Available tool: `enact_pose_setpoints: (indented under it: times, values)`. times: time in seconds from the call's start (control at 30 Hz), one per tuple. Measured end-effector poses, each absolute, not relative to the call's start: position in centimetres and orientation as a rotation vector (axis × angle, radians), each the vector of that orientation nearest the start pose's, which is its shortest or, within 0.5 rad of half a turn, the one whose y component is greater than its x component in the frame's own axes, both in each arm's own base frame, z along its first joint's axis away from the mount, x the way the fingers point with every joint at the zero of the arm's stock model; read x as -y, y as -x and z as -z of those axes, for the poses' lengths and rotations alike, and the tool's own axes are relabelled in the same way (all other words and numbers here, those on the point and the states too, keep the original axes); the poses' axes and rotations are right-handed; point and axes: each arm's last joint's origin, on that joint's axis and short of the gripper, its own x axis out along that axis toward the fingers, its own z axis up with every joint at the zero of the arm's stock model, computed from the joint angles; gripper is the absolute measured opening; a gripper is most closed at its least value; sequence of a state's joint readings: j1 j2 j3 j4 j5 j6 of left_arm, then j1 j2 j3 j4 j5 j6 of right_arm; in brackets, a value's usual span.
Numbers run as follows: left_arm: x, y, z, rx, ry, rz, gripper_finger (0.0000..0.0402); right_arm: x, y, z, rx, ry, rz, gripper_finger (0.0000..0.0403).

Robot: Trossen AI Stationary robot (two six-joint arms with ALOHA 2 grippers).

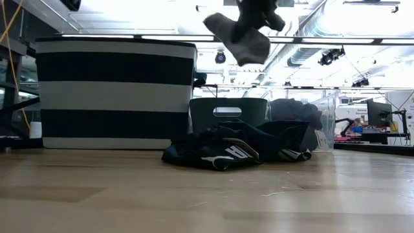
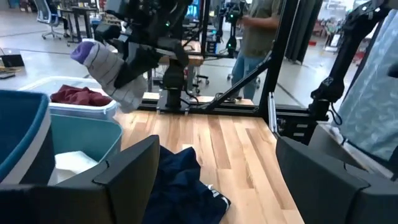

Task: Pick & Place Cloths
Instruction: Put the gray sock into the blue bin

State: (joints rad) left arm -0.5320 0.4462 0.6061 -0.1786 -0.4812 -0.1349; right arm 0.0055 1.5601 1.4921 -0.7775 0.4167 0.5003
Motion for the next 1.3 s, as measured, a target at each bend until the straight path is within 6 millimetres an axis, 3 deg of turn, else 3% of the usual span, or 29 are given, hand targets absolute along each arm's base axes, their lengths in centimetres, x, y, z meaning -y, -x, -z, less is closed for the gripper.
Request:
enact_pose_setpoints:
  times: [0.23,0.57,0.7,0.93,1.17,1.3]
  values:
    - [3.0,-7.8,-28.9,0.043,0.162,0.052,0.0316,3.9,-31.9,-33.5,-0.833,-0.257,0.629,0.0003]
    - [2.2,-6.4,-24.4,0.094,0.242,0.058,0.0316,9.1,-31.8,-33.2,-0.782,-0.316,0.765,0.0003]
    - [2.5,-6.9,-23.0,0.064,0.255,0.048,0.0316,10.9,-32.8,-31.4,-0.814,-0.358,0.772,0.0003]
    - [2.7,-7.2,-22.4,0.049,0.273,0.079,0.0316,13.4,-34.3,-27.9,-0.914,-0.422,0.754,0.0003]
    - [2.9,-7.4,-21.9,0.056,0.301,0.104,0.0316,14.4,-35.5,-25.4,-0.956,-0.461,0.728,0.0003]
    - [3.2,-7.8,-21.0,0.068,0.327,0.122,0.0316,14.7,-35.6,-25.3,-0.942,-0.467,0.731,0.0003]
